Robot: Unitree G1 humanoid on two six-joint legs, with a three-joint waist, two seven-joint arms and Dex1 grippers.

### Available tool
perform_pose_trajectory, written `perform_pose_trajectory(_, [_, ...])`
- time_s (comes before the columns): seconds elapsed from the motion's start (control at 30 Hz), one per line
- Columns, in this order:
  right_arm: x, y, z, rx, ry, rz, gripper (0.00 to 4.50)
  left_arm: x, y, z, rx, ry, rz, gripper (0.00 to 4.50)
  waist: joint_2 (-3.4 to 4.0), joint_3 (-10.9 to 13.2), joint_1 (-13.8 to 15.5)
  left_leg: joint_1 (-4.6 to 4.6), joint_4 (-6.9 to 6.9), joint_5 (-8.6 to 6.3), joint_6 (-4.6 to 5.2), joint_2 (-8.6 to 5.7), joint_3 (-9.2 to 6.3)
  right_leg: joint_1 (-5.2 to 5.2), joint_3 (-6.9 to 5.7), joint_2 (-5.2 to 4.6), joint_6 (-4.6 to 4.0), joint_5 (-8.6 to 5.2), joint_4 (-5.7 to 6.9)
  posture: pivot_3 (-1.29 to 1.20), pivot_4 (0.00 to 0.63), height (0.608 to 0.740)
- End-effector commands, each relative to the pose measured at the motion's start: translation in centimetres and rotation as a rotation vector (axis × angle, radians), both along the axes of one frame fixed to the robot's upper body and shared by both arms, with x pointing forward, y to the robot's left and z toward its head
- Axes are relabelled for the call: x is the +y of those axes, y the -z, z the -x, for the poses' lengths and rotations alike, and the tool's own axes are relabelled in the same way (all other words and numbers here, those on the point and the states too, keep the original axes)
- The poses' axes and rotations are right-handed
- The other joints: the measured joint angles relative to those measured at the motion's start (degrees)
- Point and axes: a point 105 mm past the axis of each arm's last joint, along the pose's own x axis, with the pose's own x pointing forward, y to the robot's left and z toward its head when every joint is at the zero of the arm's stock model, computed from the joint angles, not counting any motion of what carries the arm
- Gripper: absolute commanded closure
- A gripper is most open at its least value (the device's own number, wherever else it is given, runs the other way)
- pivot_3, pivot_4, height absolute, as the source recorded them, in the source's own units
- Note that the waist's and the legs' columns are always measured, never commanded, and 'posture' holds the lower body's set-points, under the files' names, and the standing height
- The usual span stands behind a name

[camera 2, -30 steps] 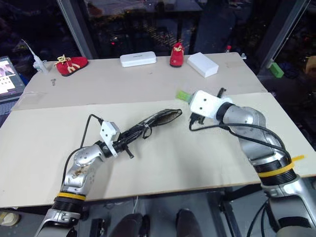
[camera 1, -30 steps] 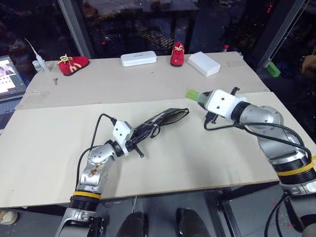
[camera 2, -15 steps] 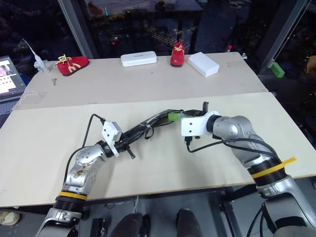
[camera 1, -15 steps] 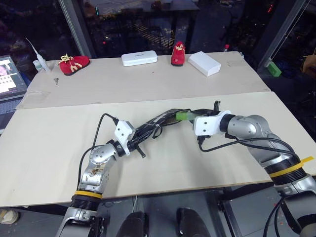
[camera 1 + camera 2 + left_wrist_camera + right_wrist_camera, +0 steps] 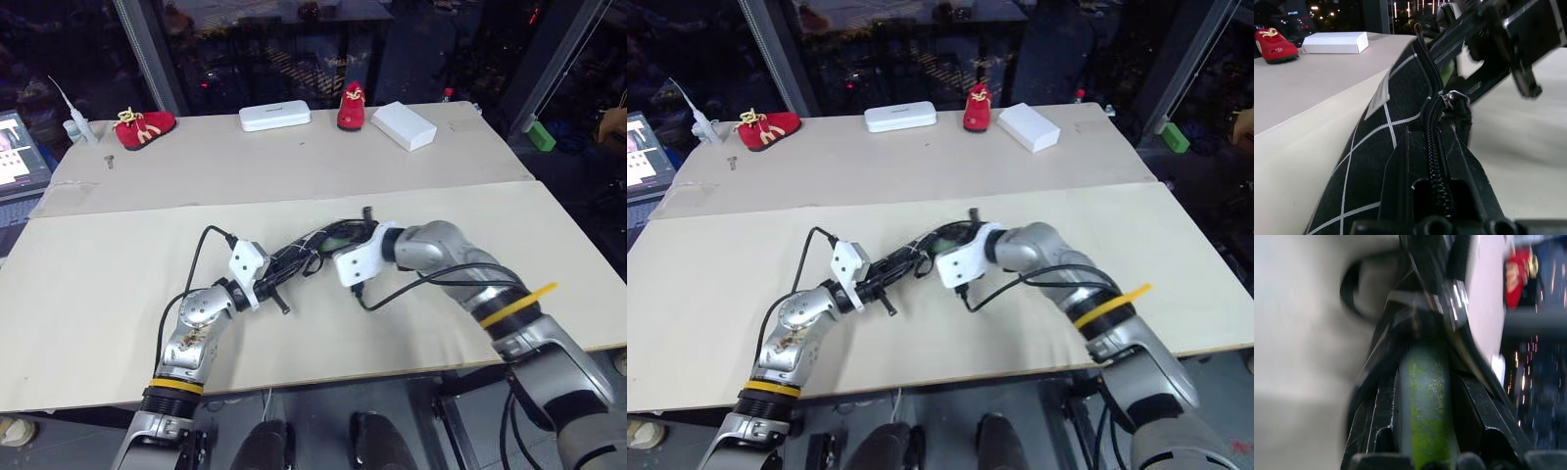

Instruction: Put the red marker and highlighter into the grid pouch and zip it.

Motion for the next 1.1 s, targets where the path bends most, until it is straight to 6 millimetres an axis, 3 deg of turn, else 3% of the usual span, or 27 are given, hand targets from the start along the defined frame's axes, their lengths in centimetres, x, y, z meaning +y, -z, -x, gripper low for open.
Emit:
perform_pose_trajectory(0.03, [1.8, -0.5, 0.9, -0.021, -0.103, -0.012, 3.46, -0.4, -1.4, 0.0, -0.056, 0.011, 0.009, 4.5, 0.0, 0.0, 0.0, 0.0, 0.0, 0.0, -0.01, -0.01, 0.0, 0.0, 0.0, -0.01, 0.0, 0.0, -0.01, 0.0, 0.15, 0.74])
perform_pose_trajectory(0.07, [2.0, -0.5, 1.0, -0.019, -0.109, -0.017, 3.46, -0.4, -1.4, 0.1, -0.056, 0.011, 0.009, 4.5, 0.0, 0.0, 0.0, 0.01, 0.0, 0.0, -0.01, -0.02, 0.01, 0.01, 0.02, -0.03, 0.0, 0.0, -0.01, 0.0, 0.15, 0.74])
perform_pose_trajectory(0.13, [2.0, -0.6, 0.9, 0.006, -0.098, -0.045, 2.45, -0.3, -1.3, 0.2, -0.055, 0.008, 0.011, 4.5, 0.0, 0.0, -0.1, 0.01, 0.0, 0.0, -0.01, -0.04, 0.01, 0.01, 0.03, -0.04, 0.0, 0.0, -0.01, 0.0, 0.15, 0.74])
perform_pose_trajectory(0.23, [1.4, -1.0, 0.2, 0.005, -0.061, -0.075, 1.58, -0.3, -1.2, 0.3, -0.052, 0.005, 0.013, 4.5, 0.0, 0.0, -0.2, 0.02, -0.02, 0.0, -0.01, -0.02, 0.0, -0.01, 0.03, -0.02, 0.0, 0.0, 0.01, 0.0, 0.15, 0.74])
perform_pose_trajectory(0.33, [-0.2, -2.4, -1.1, -0.047, 0.004, -0.122, 0.43, -0.2, -1.2, 0.2, -0.05, 0.004, 0.015, 4.5, 0.0, 0.0, -0.2, 0.04, -0.03, 0.0, -0.02, -0.02, 0.0, 0.0, 0.03, -0.02, 0.0, 0.01, 0.03, 0.0, 0.15, 0.74])
perform_pose_trajectory(0.4, [-1.2, -3.4, -1.6, -0.054, 0.037, -0.163, 0.02, -0.3, -1.2, 0.2, -0.05, 0.005, 0.017, 4.5, 0.0, 0.0, -0.2, 0.03, -0.03, 0.0, -0.03, -0.03, 0.01, -0.01, 0.04, -0.04, 0.0, 0.01, 0.02, 0.0, 0.15, 0.74])
perform_pose_trajectory(0.57, [-3.8, -6.1, -1.3, 0.018, 0.075, -0.312, 0.02, -0.5, -1.2, 0.0, -0.051, 0.009, 0.017, 4.5, 0.0, 0.0, -0.1, 0.0, -0.04, 0.0, -0.03, -0.02, 0.01, -0.02, 0.05, -0.04, 0.0, 0.01, 0.0, 0.0, 0.15, 0.74])
perform_pose_trajectory(0.67, [-6.3, -7.7, 0.7, 0.344, 0.137, -0.524, 0.02, -0.5, -1.2, -0.1, -0.05, 0.01, 0.016, 4.5, 0.0, 0.0, 0.2, -0.04, -0.08, -0.01, -0.02, 0.0, -0.06, 0.02, 0.0, -0.04, 0.0, 0.01, -0.07, 0.0, 0.15, 0.74])
perform_pose_trajectory(0.73, [-7.0, -8.2, 2.3, 0.528, 0.145, -0.603, 0.02, -0.4, -1.2, -0.1, -0.05, 0.011, 0.015, 4.5, 0.0, 0.0, 0.4, -0.09, -0.08, -0.04, 0.03, 0.06, -0.07, 0.03, 0.0, -0.04, 0.0, 0.01, -0.07, 0.0, 0.15, 0.74])
perform_pose_trajectory(0.8, [-7.3, -10.1, 3.2, 0.656, 0.135, -0.763, 0.02, -0.4, -1.2, -0.1, -0.05, 0.011, 0.015, 4.5, 0.0, 0.0, 0.5, -0.12, -0.08, -0.05, 0.06, 0.11, -0.08, 0.03, 0.01, -0.07, 0.0, 0.01, -0.07, 0.0, 0.15, 0.74])
perform_pose_trajectory(0.87, [-8.2, -9.6, 4.5, 0.916, 0.179, -0.873, 0.02, -0.3, -1.0, -0.1, -0.047, 0.011, 0.01, 4.5, -0.01, 0.0, 0.1, -0.08, -0.08, -0.06, 0.06, 0.18, -0.01, 0.0, 0.15, -0.17, 0.0, 0.01, -0.06, 0.0, 0.15, 0.74])
perform_pose_trajectory(0.93, [-7.6, -7.1, 6.2, 1.12, 0.242, -0.865, 0.02, -0.3, -1.0, -0.1, -0.047, 0.01, 0.011, 4.5, -0.01, 0.0, 0.5, -0.04, -0.08, -0.06, 0.05, 0.26, -0.05, 0.06, 0.09, -0.17, 0.0, 0.01, -0.07, 0.0, 0.15, 0.74])
perform_pose_trajectory(1.0, [-6.9, -4.3, 7.1, 1.2, 0.332, -0.815, 0.02, -0.3, -1.0, -0.1, -0.047, 0.009, 0.012, 4.5, -0.01, 0.0, 0.8, -0.05, -0.08, -0.07, 0.05, 0.35, -0.08, 0.08, 0.1, -0.2, -0.03, 0.02, -0.09, 0.0, 0.15, 0.74])
perform_pose_trajectory(1.1, [-5.7, -0.7, 6.7, 1.253, 0.496, -0.815, 0.02, -0.4, -1.0, -0.1, -0.048, 0.011, 0.012, 4.5, -0.01, 0.0, 0.6, -0.08, -0.08, -0.07, 0.04, 0.39, 0.05, -0.02, 0.15, -0.27, -0.09, 0.05, -0.06, 0.0, 0.15, 0.74])
